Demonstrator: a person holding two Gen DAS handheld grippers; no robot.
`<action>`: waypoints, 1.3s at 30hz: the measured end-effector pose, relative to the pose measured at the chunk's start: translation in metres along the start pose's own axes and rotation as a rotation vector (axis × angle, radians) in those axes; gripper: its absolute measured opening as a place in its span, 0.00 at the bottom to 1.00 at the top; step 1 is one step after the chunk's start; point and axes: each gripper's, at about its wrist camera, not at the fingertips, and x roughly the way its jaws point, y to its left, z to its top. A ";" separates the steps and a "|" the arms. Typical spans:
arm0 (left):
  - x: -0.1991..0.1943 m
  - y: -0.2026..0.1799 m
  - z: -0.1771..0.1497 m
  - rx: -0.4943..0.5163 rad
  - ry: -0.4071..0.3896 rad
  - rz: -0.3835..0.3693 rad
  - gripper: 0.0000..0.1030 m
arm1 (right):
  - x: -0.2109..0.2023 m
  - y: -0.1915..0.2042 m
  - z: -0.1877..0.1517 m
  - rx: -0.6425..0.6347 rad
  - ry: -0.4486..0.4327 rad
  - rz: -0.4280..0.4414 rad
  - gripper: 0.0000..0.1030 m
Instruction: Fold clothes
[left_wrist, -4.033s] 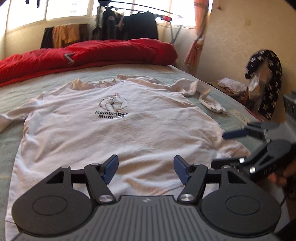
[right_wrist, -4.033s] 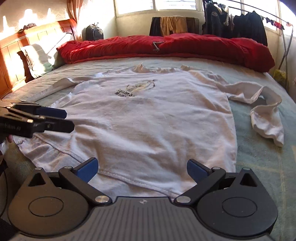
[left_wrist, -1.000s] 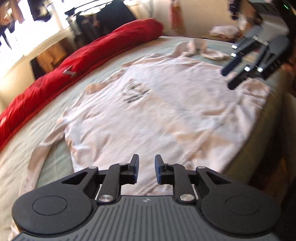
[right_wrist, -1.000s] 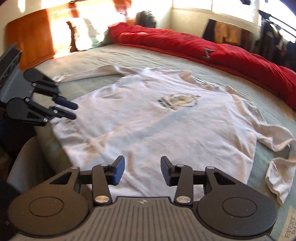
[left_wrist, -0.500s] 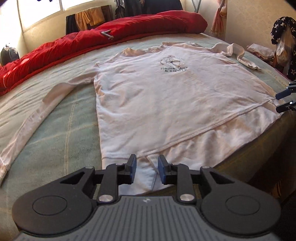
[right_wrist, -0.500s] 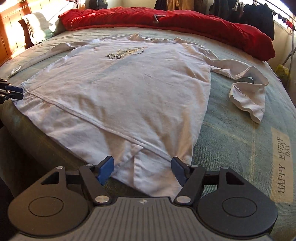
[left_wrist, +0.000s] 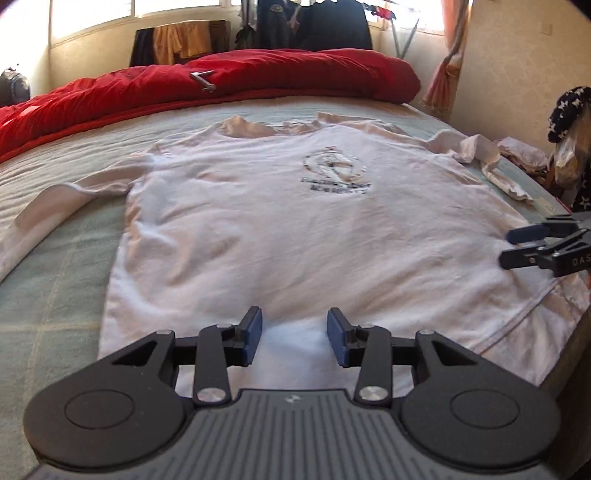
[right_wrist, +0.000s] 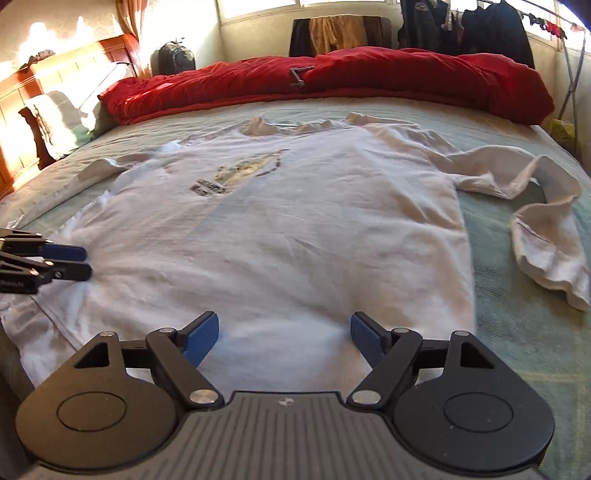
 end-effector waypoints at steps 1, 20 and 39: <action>-0.006 0.010 -0.007 -0.020 -0.006 0.023 0.40 | -0.010 -0.011 -0.010 0.029 -0.001 -0.018 0.82; -0.034 0.039 -0.027 -0.181 0.011 0.030 0.56 | -0.018 0.000 -0.043 0.064 -0.071 -0.058 1.00; -0.093 0.025 -0.065 -0.205 0.053 0.144 0.66 | -0.016 0.008 -0.049 0.053 -0.117 -0.107 1.00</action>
